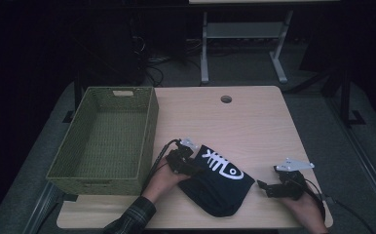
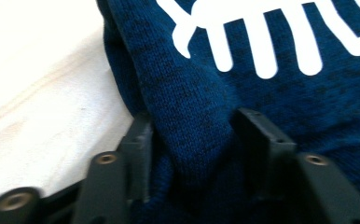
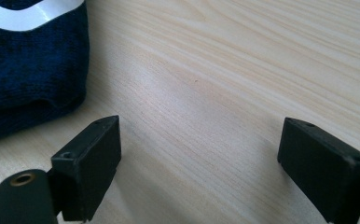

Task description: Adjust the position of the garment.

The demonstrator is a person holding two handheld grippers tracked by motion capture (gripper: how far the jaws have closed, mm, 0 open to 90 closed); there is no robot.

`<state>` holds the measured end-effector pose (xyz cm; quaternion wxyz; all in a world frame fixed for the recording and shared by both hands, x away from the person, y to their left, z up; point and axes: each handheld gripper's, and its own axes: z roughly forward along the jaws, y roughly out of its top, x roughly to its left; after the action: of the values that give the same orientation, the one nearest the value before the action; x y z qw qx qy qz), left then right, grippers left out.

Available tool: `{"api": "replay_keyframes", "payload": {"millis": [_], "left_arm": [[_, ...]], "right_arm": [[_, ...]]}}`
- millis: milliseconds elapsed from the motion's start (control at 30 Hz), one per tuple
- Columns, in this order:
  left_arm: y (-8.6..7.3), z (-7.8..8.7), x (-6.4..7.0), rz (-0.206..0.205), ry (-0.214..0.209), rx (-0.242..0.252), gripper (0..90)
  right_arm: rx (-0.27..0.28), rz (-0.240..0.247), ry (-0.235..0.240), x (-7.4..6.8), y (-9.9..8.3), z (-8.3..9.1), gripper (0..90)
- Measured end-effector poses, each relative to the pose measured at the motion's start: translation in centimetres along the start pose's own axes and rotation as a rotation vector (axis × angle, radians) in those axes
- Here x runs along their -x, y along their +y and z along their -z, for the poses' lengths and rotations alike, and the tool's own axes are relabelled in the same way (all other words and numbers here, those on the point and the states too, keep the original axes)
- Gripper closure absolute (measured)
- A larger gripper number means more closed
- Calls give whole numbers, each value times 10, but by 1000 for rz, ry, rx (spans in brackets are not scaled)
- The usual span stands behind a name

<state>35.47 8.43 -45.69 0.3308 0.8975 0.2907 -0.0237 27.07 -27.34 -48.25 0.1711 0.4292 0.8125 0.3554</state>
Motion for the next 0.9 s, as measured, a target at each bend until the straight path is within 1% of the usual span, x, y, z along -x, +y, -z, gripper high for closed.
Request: {"api": "replay_keyframes", "payload": {"millis": [33,67,100,133,233,300,367,400,433,533,567,733,800,900], "left_arm": [[1,0,0,6,-18,-8,576],[1,-1,-1,12,-23,-10,617],[2,-1,-2,7,-31,-25,642],[4,-1,-1,13,-33,-27,665],[6,-1,2,-13,-19,-45,703],[8,0,4,-17,-11,-50,713],[9,2,4,-21,-14,-65,720],[10,2,5,-8,-18,-64,722],[11,2,5,-2,-24,-73,724],[17,6,9,-13,-20,-94,729],[19,8,11,-9,-14,-92,729],[28,16,17,13,-14,-108,731],[32,21,19,26,-24,-109,731],[38,28,22,24,-30,-114,731]], "right_arm": [[0,0,0,0,0,0,130],[0,-1,0,0,0,0,130],[0,0,0,0,0,0,130],[0,0,0,0,0,0,131],[0,0,0,0,0,0,131],[1,0,-1,0,0,0,132],[0,2,-1,0,0,0,132],[0,2,-1,0,0,0,133],[0,2,0,0,0,0,133],[1,4,0,1,0,0,132],[0,2,-1,0,0,0,132],[-2,-1,0,0,0,0,132],[-2,-1,0,0,0,0,132],[-2,-1,0,0,0,0,132]]}}
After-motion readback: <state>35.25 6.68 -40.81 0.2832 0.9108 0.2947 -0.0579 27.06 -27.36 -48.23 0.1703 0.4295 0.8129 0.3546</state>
